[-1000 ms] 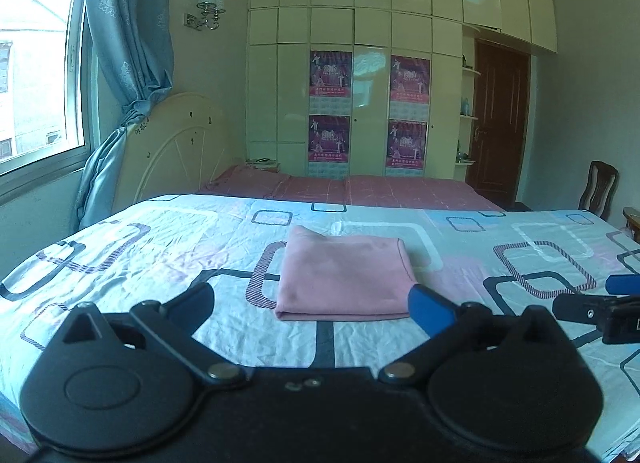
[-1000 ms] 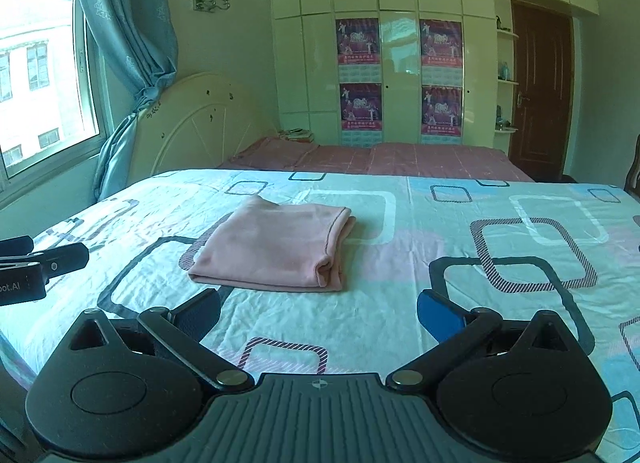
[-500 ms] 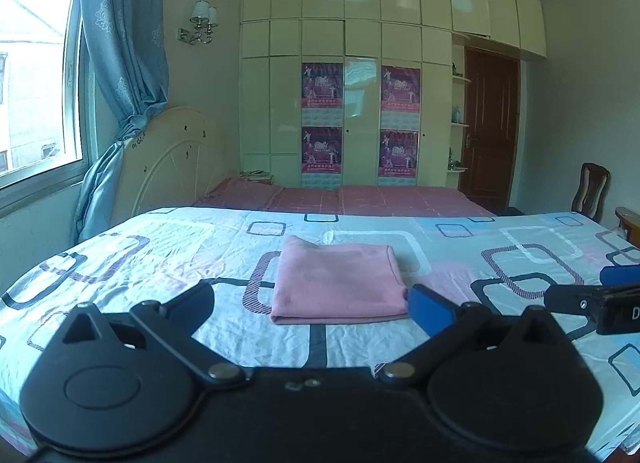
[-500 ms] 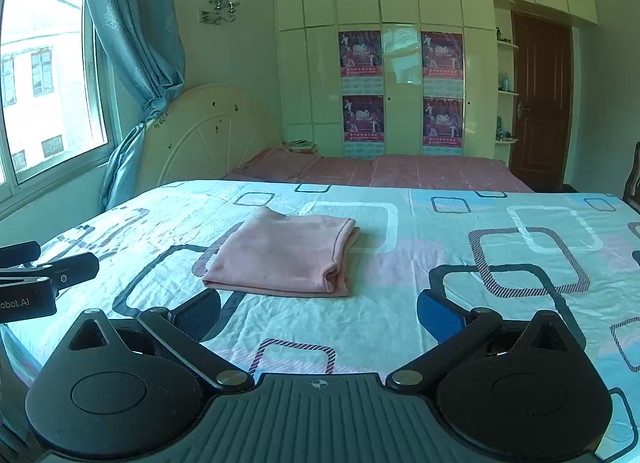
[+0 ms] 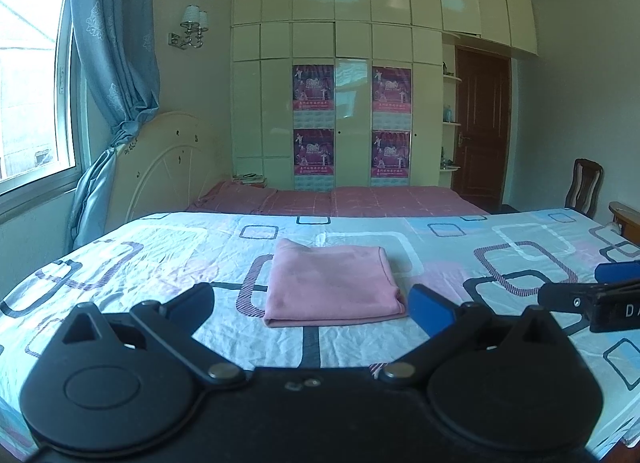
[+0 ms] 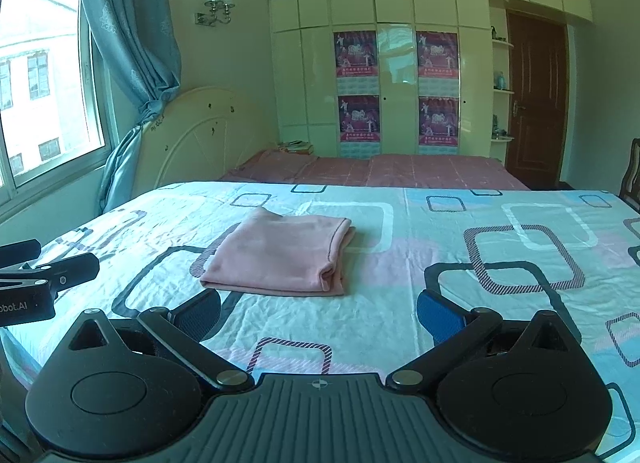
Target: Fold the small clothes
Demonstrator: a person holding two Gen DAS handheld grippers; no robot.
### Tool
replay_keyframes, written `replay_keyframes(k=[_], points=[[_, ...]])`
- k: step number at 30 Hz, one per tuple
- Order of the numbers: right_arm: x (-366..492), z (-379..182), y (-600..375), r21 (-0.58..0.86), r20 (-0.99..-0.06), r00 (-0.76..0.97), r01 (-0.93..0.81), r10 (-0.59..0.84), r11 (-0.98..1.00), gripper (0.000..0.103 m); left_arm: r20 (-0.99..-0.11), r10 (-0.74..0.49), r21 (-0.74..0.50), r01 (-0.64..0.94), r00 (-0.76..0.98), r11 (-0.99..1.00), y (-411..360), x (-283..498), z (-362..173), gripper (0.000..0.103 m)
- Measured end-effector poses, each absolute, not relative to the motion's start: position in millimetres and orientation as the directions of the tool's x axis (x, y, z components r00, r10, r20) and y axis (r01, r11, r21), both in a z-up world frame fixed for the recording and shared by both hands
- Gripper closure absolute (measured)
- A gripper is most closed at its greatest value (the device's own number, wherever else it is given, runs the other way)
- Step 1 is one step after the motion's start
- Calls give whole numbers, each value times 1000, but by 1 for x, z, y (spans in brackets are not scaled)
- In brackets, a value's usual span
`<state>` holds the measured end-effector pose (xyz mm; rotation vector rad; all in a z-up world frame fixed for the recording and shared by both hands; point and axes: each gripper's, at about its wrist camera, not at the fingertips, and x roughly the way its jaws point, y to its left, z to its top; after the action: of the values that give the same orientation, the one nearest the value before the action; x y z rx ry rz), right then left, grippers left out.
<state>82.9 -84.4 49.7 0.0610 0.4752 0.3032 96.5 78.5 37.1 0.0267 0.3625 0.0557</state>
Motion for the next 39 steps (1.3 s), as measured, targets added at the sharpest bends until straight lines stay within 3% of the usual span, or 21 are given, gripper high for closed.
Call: replay_keyframes(k=[39], points=[[89,50,-85,148,-438,841,-282,318,948,0,-345,62,59,-44,936,997,85,98,40,0]])
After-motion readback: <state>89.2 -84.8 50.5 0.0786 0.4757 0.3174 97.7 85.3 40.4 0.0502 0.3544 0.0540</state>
